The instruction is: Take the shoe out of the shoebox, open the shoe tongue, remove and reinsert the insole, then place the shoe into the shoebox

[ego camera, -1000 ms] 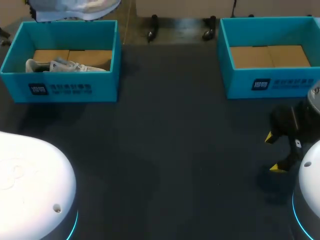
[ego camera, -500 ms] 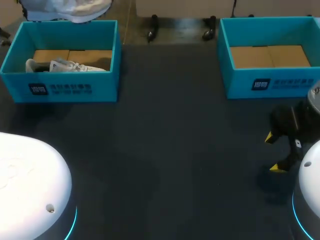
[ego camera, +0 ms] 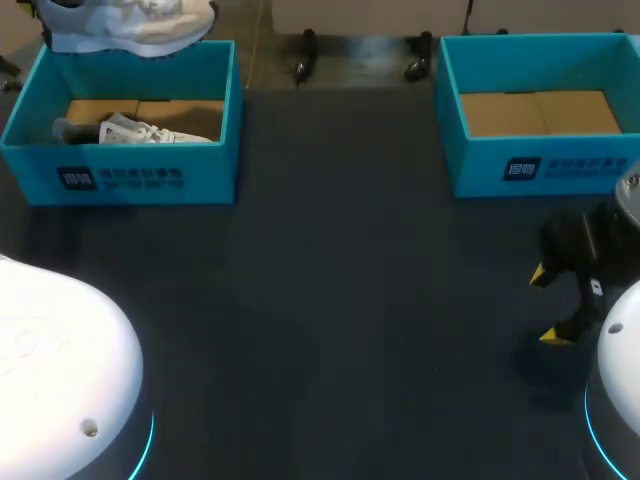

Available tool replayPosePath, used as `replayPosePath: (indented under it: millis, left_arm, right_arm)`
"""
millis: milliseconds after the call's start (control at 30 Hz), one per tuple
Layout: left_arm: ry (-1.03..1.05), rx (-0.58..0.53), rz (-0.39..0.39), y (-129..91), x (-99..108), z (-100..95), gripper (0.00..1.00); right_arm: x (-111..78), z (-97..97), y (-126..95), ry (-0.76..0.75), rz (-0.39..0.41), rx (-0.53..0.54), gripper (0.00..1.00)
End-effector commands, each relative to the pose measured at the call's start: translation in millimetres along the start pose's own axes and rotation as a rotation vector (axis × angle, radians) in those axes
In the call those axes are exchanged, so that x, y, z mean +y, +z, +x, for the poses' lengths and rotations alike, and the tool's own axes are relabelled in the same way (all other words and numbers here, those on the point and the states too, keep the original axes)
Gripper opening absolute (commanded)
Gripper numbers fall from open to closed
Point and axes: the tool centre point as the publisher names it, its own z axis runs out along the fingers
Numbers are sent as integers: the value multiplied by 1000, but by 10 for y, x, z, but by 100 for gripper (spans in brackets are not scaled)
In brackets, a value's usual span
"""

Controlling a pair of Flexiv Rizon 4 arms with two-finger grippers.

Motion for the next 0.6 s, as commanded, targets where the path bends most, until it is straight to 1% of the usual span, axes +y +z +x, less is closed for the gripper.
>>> replayPosePath:
  millis: [33, 133, 367, 600]
  left_arm:
    - [0, 12, 41, 185, 115, -38, 0]
    - [-14, 15, 61, 295, 113, -29, 0]
    - [-12, 59, 46, 525, 59, -32, 0]
    - [-5, 59, 51, 722, -25, 4, 0]
  right_arm:
    - [1, 8, 7, 0, 2, -1, 100]
    - [1, 8, 7, 0, 2, -1, 100]
    - [1, 8, 7, 0, 2, -1, 100]
    - [1, 8, 7, 0, 2, -1, 100]
